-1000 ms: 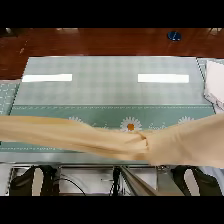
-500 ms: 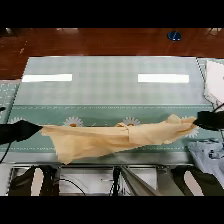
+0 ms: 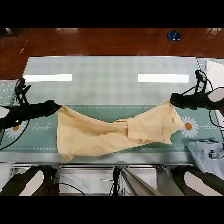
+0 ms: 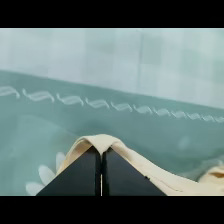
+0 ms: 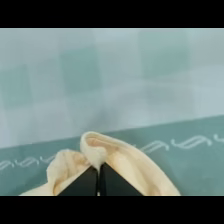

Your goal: Fold the shirts.

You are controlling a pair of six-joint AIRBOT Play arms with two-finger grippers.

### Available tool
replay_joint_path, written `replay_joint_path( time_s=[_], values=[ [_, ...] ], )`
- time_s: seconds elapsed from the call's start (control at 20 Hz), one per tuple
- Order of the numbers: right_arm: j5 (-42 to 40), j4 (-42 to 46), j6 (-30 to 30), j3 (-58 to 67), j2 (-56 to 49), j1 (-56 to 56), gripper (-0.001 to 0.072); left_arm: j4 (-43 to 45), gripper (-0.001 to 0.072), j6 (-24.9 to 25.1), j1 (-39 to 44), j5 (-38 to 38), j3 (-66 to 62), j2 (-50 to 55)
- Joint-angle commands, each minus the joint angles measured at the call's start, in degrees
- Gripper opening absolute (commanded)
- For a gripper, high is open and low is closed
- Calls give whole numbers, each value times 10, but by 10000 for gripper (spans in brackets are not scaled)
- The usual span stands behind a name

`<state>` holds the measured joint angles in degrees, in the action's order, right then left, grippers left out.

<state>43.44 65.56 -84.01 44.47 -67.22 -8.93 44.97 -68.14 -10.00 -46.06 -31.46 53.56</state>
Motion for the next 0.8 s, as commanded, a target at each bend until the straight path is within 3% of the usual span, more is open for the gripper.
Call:
replay_joint_path(
  time_s=[0.0,0.35,0.45,0.6,0.65,0.75],
  values=[
    [-95,-38,3,-3,-37,2,25,-13,22,15,40,73,0,75],
    [-63,-40,3,-2,-42,2,51,-13,22,16,71,38,-1,128],
    [-35,-35,8,9,-12,-13,352,-13,23,17,70,23,-1,128],
    [62,-8,32,62,57,-61,382,-12,23,42,70,6,-1,128],
    [104,2,40,74,81,-80,433,-12,23,47,70,3,-1,128],
    [203,2,66,74,107,-104,438,-12,23,47,70,-1,-1,128]
  ],
)
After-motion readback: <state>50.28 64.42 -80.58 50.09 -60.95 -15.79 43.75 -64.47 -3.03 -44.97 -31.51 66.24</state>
